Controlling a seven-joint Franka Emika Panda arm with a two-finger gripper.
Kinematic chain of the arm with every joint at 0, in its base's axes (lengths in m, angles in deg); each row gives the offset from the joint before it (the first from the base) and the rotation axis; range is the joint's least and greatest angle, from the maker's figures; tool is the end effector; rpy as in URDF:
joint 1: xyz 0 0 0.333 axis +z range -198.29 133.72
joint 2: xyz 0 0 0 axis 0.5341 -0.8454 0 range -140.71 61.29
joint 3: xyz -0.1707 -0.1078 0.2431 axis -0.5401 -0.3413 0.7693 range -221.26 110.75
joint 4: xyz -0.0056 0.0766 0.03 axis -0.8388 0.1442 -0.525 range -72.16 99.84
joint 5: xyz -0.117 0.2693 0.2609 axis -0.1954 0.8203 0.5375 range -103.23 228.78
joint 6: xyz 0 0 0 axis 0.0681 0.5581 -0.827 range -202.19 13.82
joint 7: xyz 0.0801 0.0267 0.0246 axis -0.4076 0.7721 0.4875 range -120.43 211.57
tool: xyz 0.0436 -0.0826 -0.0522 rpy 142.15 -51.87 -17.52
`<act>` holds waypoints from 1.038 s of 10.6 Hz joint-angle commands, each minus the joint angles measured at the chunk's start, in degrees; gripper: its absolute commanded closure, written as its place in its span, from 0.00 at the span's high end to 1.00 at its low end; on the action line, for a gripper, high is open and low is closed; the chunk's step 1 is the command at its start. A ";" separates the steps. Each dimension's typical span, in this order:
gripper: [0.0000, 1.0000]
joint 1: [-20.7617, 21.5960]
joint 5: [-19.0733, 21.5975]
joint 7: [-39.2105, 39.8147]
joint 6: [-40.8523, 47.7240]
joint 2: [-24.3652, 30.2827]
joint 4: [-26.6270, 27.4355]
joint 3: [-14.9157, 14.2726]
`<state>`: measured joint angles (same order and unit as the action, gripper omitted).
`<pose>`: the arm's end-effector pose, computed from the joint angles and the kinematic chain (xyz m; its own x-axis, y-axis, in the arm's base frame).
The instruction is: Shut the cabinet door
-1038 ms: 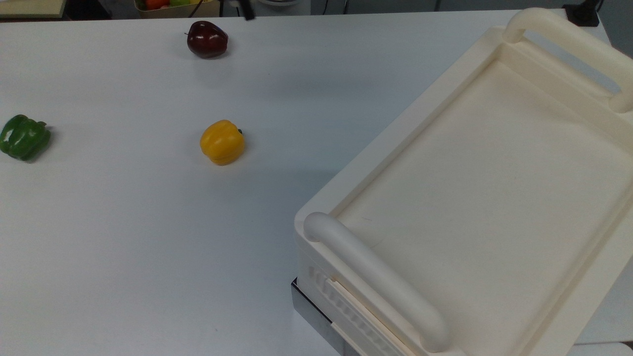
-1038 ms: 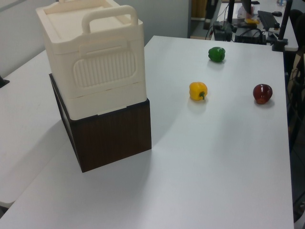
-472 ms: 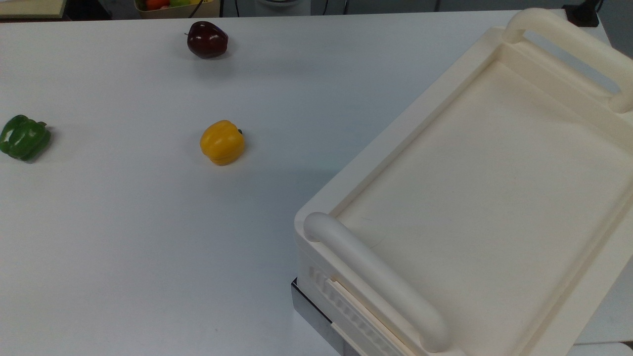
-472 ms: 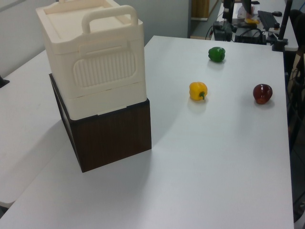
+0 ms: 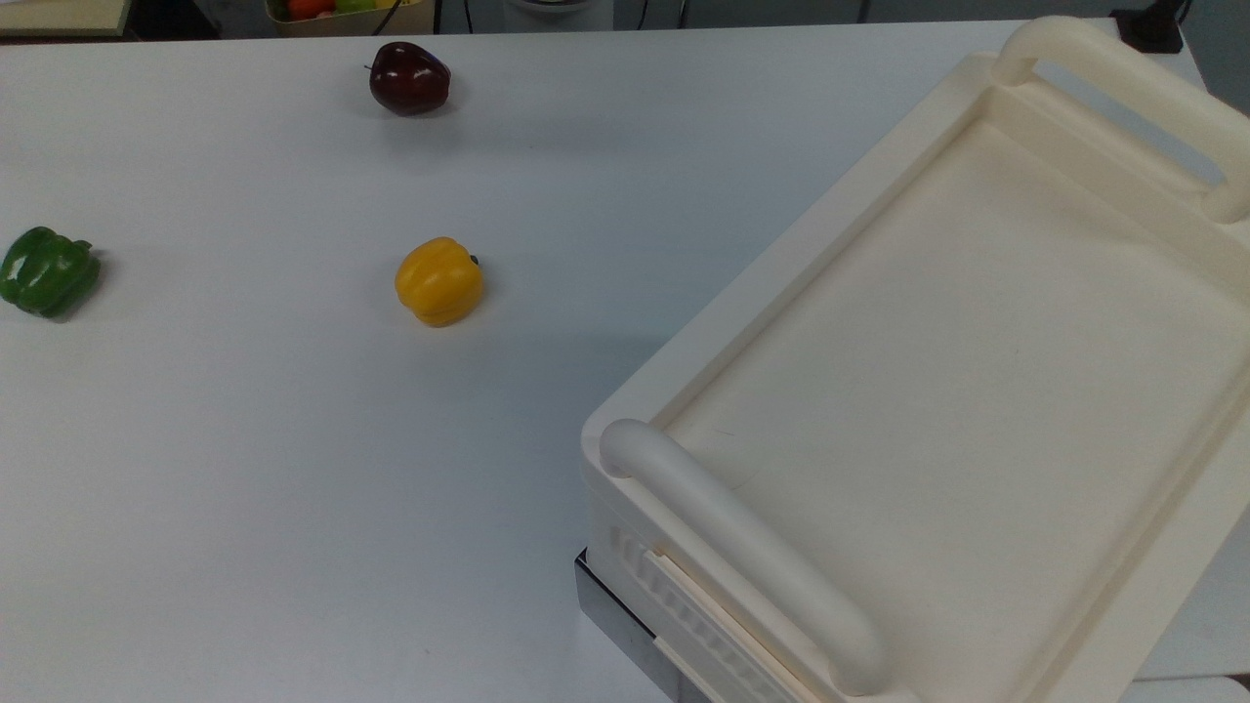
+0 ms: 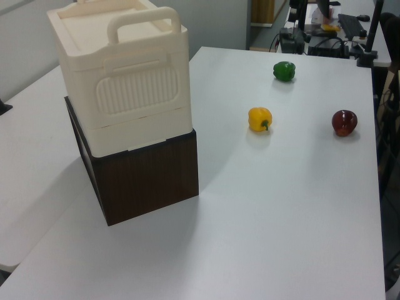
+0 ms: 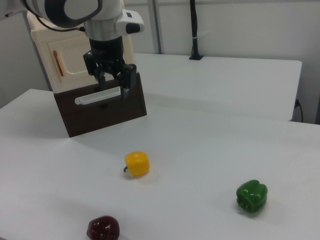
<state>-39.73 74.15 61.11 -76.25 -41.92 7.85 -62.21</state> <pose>0.5531 -0.1183 0.6528 0.9948 0.0194 0.0998 0.0365 -0.9845 -0.1718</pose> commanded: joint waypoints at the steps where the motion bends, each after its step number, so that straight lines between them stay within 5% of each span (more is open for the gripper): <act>1: 1.00 0.50 -3.36 -0.60 0.99 0.37 0.36 -0.42; 5: 1.00 1.56 -8.46 -1.30 1.88 0.10 0.89 0.10; 11: 1.00 3.41 -10.23 -1.39 1.96 -0.43 1.68 0.37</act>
